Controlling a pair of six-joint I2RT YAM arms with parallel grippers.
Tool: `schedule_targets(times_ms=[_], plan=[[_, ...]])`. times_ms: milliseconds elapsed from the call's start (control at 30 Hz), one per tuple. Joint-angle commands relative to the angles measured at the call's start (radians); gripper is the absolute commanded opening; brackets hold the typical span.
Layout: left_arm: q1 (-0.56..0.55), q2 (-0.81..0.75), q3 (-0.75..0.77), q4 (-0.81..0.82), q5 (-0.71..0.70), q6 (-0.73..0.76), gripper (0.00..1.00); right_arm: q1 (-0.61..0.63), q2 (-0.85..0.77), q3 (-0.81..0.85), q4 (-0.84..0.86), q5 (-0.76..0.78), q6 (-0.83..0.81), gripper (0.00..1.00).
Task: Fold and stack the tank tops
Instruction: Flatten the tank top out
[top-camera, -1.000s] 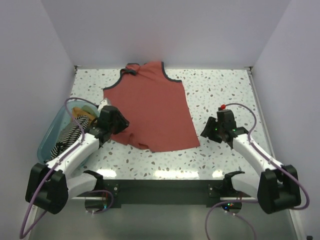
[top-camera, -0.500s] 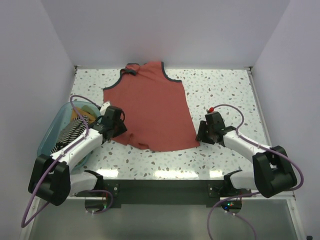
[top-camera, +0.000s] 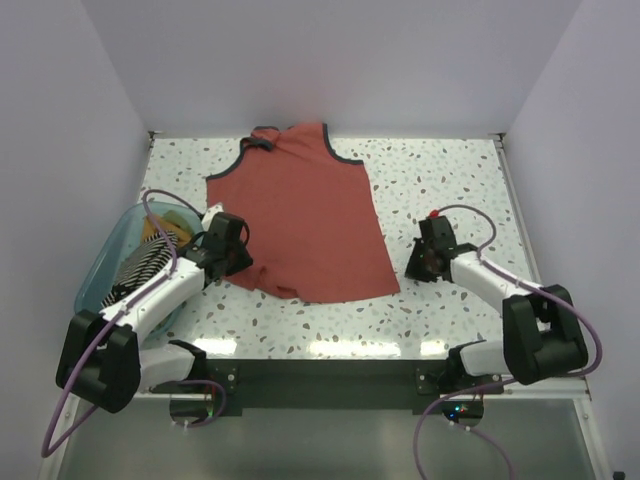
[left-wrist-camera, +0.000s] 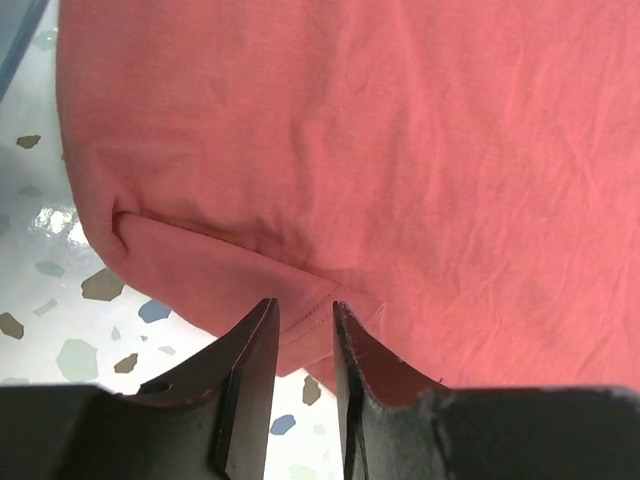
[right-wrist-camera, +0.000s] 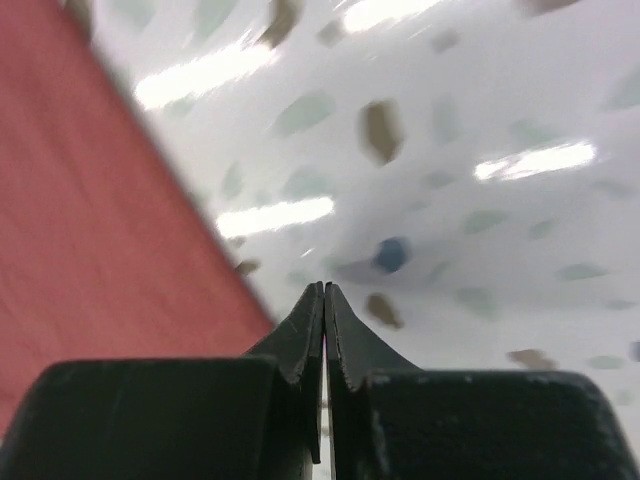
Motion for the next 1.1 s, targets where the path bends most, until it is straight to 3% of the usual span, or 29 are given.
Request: schedule_targets(times_ms=[0, 100, 233, 400, 567, 767, 1067], plan=[[-0.005, -0.023, 0.023, 0.015, 0.044, 0.048, 0.32, -0.185, -0.029, 0.066, -0.056, -0.016, -0.024, 0.00], [-0.010, -0.023, 0.010, 0.032, 0.082, 0.063, 0.29, -0.278, -0.043, 0.118, -0.097, -0.046, -0.055, 0.00], [-0.033, -0.038, -0.003, -0.018, 0.049, 0.030, 0.30, -0.266, -0.034, 0.130, -0.094, -0.157, -0.080, 0.03], [-0.097, -0.090, -0.023, -0.228, -0.070, -0.219, 0.38, -0.108, -0.120, 0.040, -0.101, -0.115, -0.044, 0.19], [-0.114, -0.160, -0.120, -0.177, -0.061, -0.394, 0.36, -0.061, -0.155, -0.049, -0.070, -0.112, -0.021, 0.19], [-0.114, -0.047, -0.157, -0.106, -0.042, -0.428, 0.31, -0.059, -0.105, -0.039, -0.051, -0.164, -0.060, 0.22], [-0.114, 0.034, -0.145, -0.078, -0.071, -0.354, 0.38, -0.032, -0.106, -0.071, -0.015, -0.175, -0.032, 0.27]])
